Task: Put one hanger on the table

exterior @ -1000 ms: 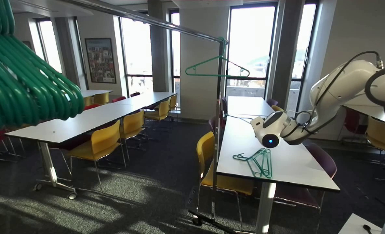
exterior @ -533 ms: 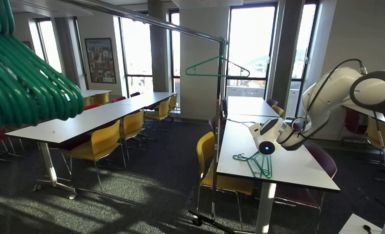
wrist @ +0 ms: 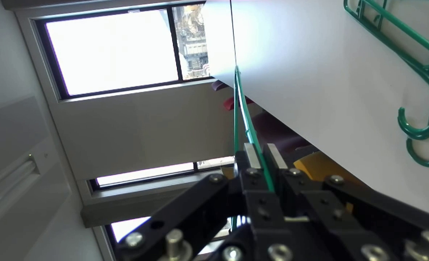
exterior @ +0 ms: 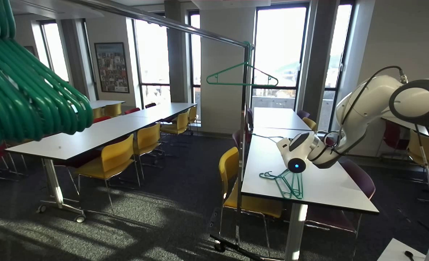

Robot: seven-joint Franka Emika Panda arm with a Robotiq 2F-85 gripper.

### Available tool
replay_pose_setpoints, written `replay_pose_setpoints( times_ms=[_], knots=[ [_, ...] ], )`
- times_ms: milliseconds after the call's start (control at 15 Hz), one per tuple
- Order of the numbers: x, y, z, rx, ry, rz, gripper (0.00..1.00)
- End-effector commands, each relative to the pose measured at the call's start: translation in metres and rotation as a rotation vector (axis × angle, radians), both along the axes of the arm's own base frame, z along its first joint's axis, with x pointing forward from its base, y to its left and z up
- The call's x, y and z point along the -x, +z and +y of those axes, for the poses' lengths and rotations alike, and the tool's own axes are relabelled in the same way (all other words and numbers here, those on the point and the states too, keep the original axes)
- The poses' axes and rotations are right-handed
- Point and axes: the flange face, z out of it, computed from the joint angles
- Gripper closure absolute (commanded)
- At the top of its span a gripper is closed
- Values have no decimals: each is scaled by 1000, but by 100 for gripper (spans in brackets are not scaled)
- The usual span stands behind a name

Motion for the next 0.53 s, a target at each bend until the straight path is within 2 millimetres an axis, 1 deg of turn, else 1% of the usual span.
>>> replay_pose_setpoints(
  times_ms=[0,133,267,467],
  knots=[
    [7,-21,15,15,26,55,98],
    [16,-45,25,19,40,103,98],
    [25,-69,30,28,43,152,98],
    [37,-94,28,30,37,203,98]
  ],
)
